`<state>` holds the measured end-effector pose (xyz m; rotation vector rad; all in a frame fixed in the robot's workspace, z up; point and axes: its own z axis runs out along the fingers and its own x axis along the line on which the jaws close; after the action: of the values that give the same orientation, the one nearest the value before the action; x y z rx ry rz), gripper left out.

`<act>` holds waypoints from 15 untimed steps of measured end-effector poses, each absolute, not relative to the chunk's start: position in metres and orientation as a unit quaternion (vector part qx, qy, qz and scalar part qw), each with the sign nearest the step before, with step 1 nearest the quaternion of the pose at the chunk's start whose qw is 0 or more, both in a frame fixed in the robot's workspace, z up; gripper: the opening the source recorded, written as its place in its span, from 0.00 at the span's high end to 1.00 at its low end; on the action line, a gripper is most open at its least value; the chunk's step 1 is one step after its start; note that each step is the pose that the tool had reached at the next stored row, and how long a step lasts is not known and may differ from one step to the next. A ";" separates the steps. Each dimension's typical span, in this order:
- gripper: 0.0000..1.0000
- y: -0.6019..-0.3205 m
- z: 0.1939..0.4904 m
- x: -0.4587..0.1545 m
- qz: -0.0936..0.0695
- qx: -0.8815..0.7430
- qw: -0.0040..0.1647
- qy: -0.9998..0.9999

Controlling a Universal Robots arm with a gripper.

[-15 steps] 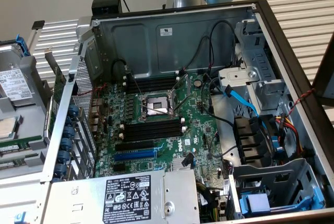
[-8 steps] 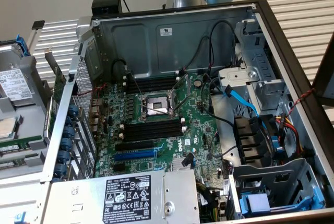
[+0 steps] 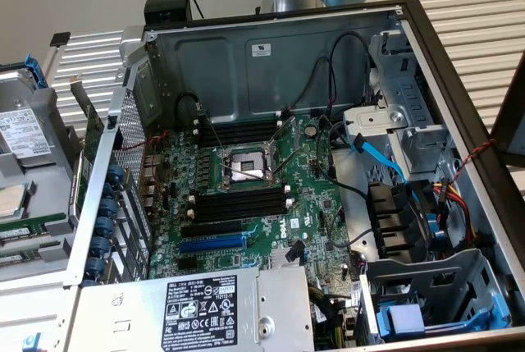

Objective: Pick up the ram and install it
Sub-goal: 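Pick up the ram and move it above insertion slot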

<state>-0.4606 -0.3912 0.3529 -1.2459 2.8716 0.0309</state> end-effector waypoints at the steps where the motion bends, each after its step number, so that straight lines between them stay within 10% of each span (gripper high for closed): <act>1: 0.89 -0.391 0.353 -0.461 0.010 -0.406 0.005 0.914; 15: 0.89 -0.391 0.352 -0.461 0.005 -0.519 0.002 0.855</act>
<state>-0.4606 -0.3912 0.3518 -1.6287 2.6829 0.0150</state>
